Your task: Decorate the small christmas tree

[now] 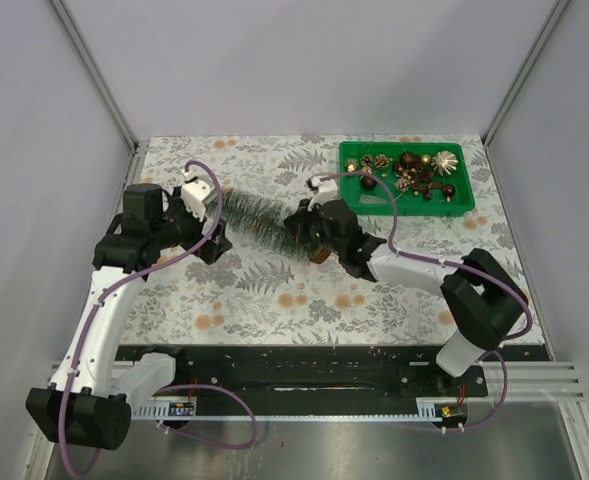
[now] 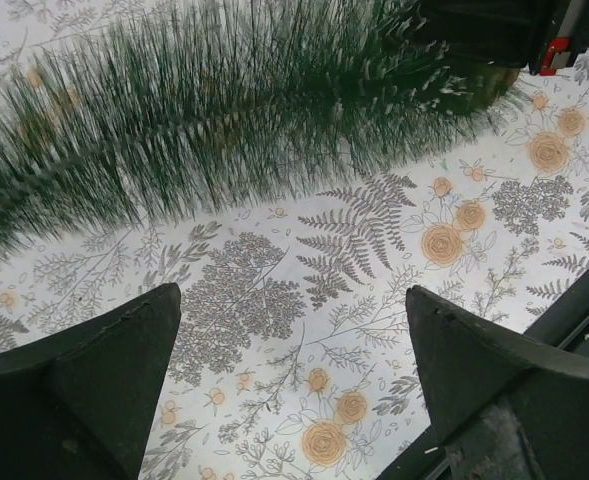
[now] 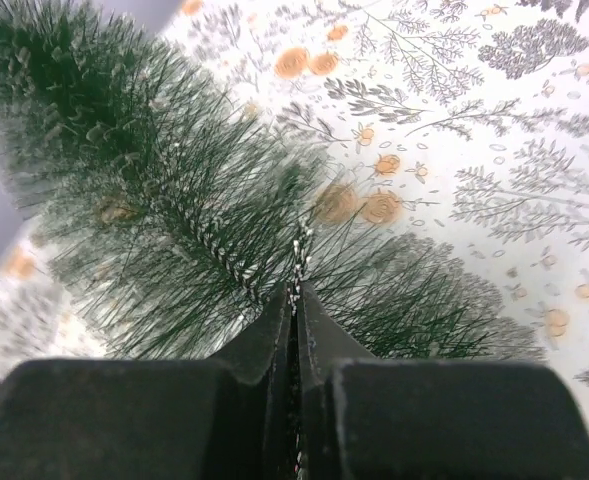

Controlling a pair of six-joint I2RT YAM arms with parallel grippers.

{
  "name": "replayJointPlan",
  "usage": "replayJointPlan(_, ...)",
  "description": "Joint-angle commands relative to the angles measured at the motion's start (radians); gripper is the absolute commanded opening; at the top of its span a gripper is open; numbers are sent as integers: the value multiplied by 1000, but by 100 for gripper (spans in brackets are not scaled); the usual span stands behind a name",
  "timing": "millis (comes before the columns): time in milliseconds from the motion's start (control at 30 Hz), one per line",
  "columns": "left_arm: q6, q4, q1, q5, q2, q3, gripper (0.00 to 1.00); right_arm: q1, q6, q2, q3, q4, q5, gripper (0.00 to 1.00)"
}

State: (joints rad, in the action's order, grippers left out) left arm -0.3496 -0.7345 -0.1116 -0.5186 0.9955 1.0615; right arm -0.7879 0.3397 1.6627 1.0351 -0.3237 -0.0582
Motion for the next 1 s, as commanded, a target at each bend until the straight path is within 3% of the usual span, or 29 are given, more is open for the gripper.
replayJointPlan(0, 58, 61, 1, -47, -21, -21, 99, 22, 304, -5, -199, -599, -66, 0)
replayJointPlan(200, 141, 144, 1, -55, -44, -84, 99, 29, 501, 170, -406, -1213, -135, 0)
replayJointPlan(333, 167, 204, 0, -61, -35, -124, 99, 30, 553, 215, -443, -1242, -140, 0)
replayJointPlan(567, 166, 279, -5, -55, 18, -152, 99, 32, 524, 141, -567, -1241, -149, 0)
replayJointPlan(700, 176, 265, -3, -72, 69, -124, 99, 30, 509, 97, -590, -1230, -54, 25)
replayJointPlan(767, 176, 235, -5, -87, 80, -107, 99, 30, 509, 33, -587, -1119, -28, 41)
replayJointPlan(800, 175, 230, -5, -87, 78, -103, 99, 30, 498, -16, -567, -979, -13, 47)
replayJointPlan(900, 164, 219, -5, -80, 63, -100, 99, 24, 386, -193, -413, -389, 12, 55)
replayJointPlan(967, 159, 207, -5, -70, 54, -90, 99, 24, 300, -239, -299, -95, -11, 61)
